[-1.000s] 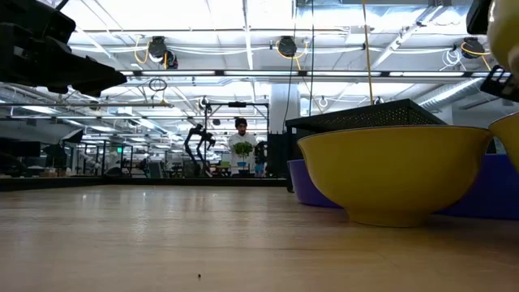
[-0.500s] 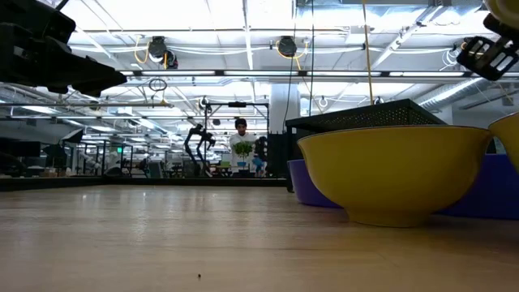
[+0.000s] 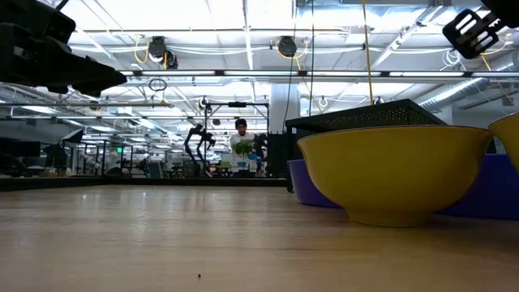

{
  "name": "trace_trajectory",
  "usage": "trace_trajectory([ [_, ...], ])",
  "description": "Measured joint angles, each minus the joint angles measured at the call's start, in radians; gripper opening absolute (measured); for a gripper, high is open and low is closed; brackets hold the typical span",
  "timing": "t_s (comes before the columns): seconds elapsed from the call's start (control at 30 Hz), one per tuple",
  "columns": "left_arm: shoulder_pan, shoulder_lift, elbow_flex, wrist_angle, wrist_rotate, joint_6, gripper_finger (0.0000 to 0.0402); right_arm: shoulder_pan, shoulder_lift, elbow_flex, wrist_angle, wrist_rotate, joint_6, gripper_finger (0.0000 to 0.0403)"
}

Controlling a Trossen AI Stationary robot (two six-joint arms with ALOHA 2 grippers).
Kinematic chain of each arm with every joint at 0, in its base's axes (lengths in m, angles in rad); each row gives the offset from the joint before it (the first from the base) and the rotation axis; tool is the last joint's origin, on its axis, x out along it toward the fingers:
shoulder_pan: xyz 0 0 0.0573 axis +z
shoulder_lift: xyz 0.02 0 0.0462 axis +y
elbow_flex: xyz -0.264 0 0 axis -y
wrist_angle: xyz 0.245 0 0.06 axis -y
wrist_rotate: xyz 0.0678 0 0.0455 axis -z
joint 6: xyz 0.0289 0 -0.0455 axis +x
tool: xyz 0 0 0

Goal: Pick & Place Mini bowls
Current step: Put the top right patterned yellow bowl on the shelf

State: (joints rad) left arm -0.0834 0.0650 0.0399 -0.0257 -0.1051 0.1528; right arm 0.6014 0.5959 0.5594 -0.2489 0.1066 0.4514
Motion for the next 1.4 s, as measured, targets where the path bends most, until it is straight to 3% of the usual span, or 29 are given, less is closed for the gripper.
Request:
trace_trajectory([
  [0.7, 0.0, 0.0, 0.0, 0.0, 0.0, 0.0, 0.0198, -0.018, -0.027, 0.0, 0.171, 0.212, -0.412, 0.0004],
  [1.4, 0.0, 0.0, 0.0, 0.0, 0.0, 0.0, 0.0198, -0.208, -0.027, 0.0, 0.223, 0.207, -0.524, 0.0004],
])
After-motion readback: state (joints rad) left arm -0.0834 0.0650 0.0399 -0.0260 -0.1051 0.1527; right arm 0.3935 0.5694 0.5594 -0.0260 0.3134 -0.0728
